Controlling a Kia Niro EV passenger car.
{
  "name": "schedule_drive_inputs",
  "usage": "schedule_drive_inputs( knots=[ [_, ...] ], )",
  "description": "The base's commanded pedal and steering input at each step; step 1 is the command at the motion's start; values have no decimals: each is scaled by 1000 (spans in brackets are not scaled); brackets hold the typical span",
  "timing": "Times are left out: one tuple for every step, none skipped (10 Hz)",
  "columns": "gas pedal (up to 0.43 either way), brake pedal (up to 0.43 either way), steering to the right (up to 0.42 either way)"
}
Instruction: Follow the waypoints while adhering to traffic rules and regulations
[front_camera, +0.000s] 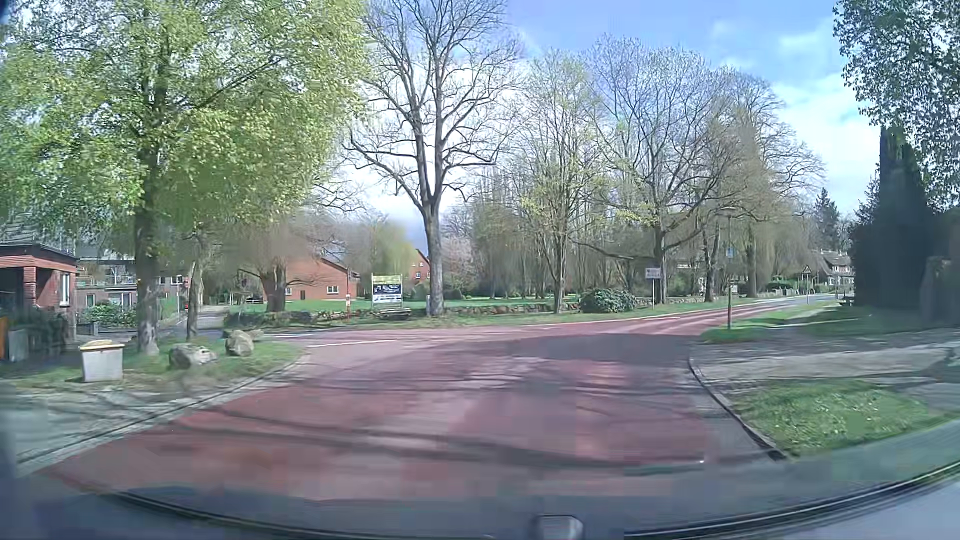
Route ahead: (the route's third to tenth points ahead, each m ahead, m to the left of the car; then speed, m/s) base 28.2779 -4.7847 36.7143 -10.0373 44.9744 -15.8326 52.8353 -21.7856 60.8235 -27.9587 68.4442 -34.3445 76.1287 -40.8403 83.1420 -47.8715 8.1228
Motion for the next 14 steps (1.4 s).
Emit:
schedule_drive_inputs(
  knots=[
    [150, 0, 72],
    [138, 0, 72],
    [138, 0, 74],
    [138, 0, 75],
    [138, 0, 76],
    [150, 0, 77],
    [150, 0, 82],
    [150, 0, 84],
    [150, 0, 84],
    [150, 0, 85],
    [138, 0, 87],
    [130, 0, 88],
    [130, 0, 92],
    [130, 0, 102]
  ],
)
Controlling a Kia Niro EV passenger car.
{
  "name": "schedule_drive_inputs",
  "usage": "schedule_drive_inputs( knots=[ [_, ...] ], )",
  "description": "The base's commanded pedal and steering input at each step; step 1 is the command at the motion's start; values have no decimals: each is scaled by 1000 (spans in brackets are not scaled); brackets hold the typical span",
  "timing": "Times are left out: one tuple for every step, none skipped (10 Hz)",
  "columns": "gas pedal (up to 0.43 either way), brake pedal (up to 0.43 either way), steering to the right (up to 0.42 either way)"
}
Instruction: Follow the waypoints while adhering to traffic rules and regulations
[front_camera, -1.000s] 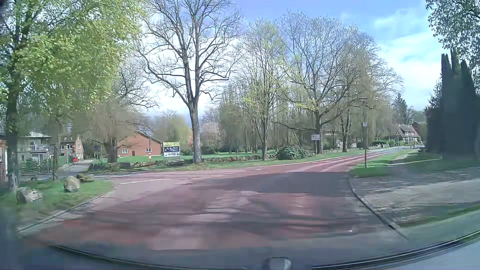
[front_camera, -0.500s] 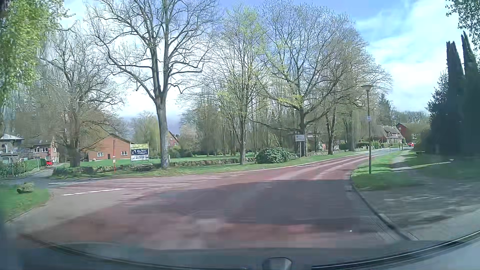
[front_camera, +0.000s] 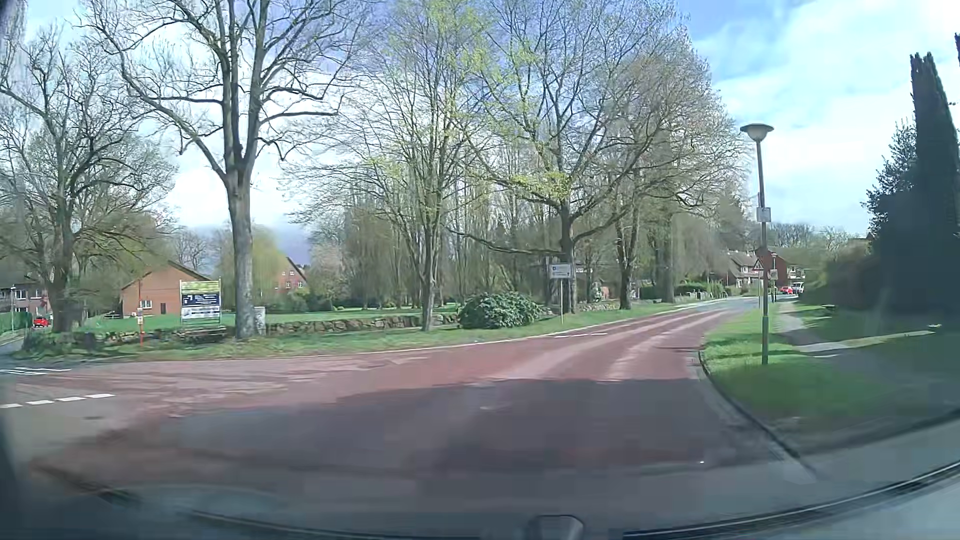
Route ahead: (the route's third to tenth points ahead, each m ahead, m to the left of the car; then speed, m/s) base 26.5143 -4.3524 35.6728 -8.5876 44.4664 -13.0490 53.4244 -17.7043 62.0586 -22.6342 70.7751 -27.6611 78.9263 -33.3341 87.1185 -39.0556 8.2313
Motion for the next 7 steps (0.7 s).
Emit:
schedule_drive_inputs(
  knots=[
    [130, 0, 106],
    [130, 0, 108],
    [130, 0, 107],
    [130, 6, 106],
    [130, 0, 101],
    [138, 0, 99],
    [138, 0, 98]
  ],
)
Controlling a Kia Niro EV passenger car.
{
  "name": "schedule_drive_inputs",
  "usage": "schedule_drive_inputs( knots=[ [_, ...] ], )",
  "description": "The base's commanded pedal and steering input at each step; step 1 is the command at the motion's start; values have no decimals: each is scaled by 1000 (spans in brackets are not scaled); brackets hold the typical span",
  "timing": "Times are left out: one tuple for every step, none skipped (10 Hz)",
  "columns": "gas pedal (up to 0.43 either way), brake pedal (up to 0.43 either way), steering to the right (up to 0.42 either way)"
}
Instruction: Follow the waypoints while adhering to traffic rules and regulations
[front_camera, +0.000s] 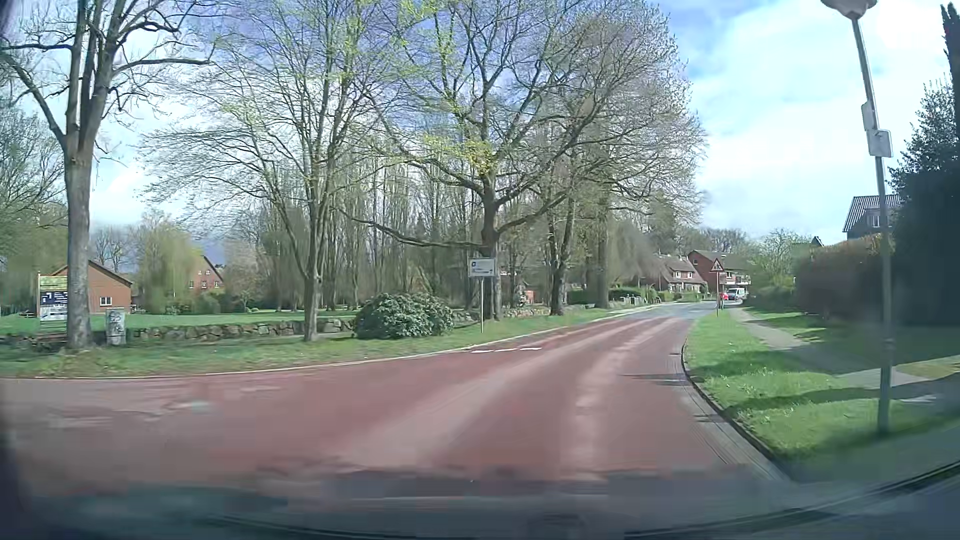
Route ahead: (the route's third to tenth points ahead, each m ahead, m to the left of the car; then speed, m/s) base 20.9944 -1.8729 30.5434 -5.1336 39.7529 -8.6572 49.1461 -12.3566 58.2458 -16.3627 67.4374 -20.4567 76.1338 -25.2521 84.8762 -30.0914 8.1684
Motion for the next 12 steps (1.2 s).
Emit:
schedule_drive_inputs(
  knots=[
    [138, 0, 96],
    [138, 6, 94],
    [138, 0, 94],
    [138, 0, 92],
    [138, 0, 90],
    [138, 0, 90],
    [138, 0, 89],
    [138, 0, 88],
    [138, 0, 86],
    [130, 0, 78],
    [130, 0, 69],
    [130, 0, 66]
  ],
)
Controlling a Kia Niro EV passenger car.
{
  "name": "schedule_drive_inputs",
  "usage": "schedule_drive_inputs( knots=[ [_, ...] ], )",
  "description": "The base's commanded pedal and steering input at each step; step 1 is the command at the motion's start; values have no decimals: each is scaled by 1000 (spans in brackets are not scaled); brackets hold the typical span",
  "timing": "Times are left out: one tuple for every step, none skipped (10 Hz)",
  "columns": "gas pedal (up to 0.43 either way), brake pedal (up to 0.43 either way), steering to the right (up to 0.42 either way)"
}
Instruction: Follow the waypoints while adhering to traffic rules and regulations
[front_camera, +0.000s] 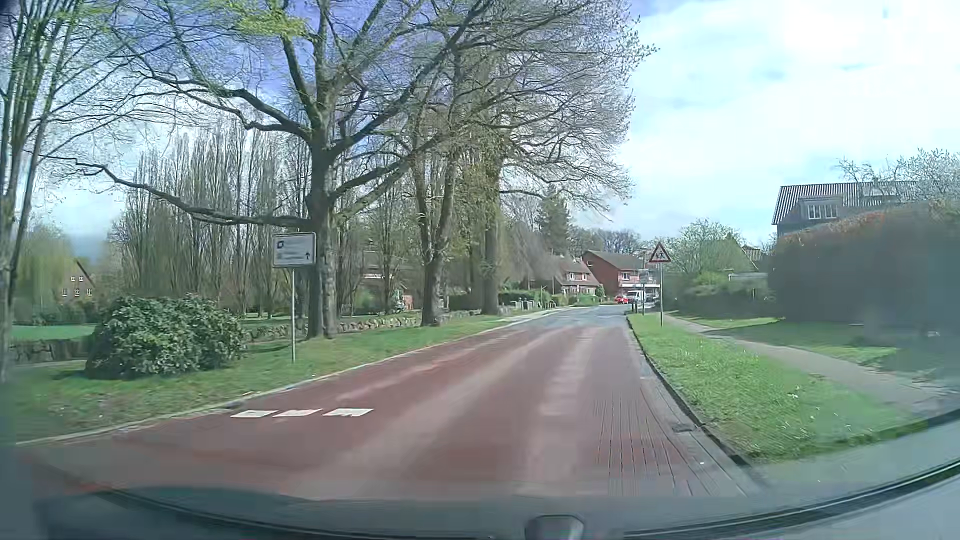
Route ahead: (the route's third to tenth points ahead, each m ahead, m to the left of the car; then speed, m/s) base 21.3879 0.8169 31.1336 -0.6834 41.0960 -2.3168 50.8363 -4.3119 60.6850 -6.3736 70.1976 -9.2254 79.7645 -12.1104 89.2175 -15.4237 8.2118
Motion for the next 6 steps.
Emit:
schedule_drive_inputs(
  knots=[
    [130, 0, 65],
    [130, 6, 64],
    [138, 0, 63],
    [138, 0, 63],
    [138, 0, 63],
    [157, 0, 61]
  ],
)
